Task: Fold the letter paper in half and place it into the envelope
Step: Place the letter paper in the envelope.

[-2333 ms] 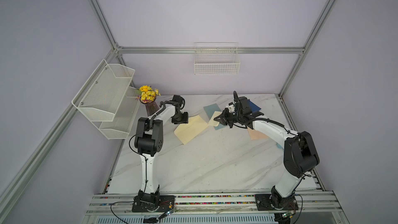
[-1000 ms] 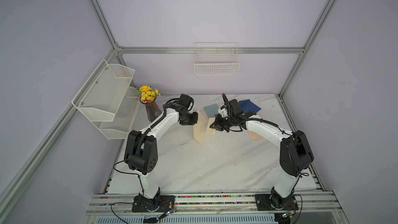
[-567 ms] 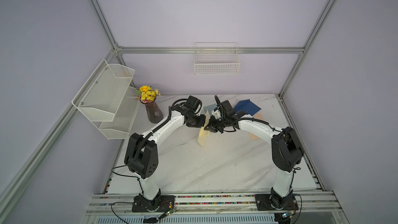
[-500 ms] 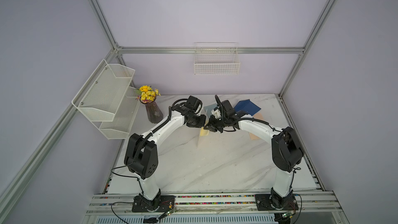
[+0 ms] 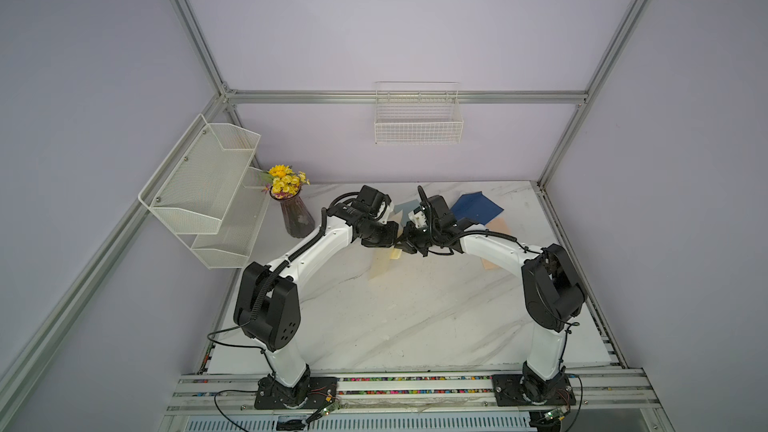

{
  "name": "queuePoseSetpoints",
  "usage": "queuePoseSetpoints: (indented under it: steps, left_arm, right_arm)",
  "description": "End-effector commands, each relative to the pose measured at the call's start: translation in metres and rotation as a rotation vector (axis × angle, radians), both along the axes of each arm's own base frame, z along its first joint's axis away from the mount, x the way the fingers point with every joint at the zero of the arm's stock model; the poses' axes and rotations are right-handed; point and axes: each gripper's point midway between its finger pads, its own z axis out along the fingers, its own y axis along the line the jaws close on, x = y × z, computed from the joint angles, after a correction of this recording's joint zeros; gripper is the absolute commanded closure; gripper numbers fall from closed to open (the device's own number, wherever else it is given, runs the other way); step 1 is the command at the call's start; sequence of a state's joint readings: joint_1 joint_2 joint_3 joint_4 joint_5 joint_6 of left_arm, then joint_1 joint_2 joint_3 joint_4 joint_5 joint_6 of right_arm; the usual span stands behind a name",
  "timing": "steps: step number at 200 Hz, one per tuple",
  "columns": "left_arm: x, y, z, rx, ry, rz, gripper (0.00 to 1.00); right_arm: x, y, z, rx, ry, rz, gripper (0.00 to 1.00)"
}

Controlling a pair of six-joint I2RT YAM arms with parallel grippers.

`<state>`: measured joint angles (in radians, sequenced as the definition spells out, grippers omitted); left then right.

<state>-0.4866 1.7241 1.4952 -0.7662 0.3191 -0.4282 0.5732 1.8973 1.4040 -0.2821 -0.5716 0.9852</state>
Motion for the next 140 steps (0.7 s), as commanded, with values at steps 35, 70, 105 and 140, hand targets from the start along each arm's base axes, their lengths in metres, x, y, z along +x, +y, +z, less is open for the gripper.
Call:
queuePoseSetpoints:
  steps: [35, 70, 105, 140]
  left_arm:
    - [-0.008, -0.025, 0.047, -0.177, -0.055, -0.066, 1.00]
    - [-0.010, -0.025, 0.052, -0.184, -0.073, -0.078, 1.00]
    - [-0.011, -0.024, 0.048, -0.174, -0.085, -0.093, 1.00]
    - [-0.010, -0.024, 0.045, -0.180, -0.089, -0.101, 1.00]
  right_arm:
    - [0.011, 0.014, -0.010, 0.061, 0.001, -0.012, 1.00]
    - [0.010, 0.016, -0.007, 0.074, -0.006, 0.006, 1.00]
    - [0.005, 0.015, 0.013, 0.089, -0.030, 0.018, 0.98]
    - [-0.006, 0.007, 0.030, 0.067, -0.053, 0.040, 0.78]
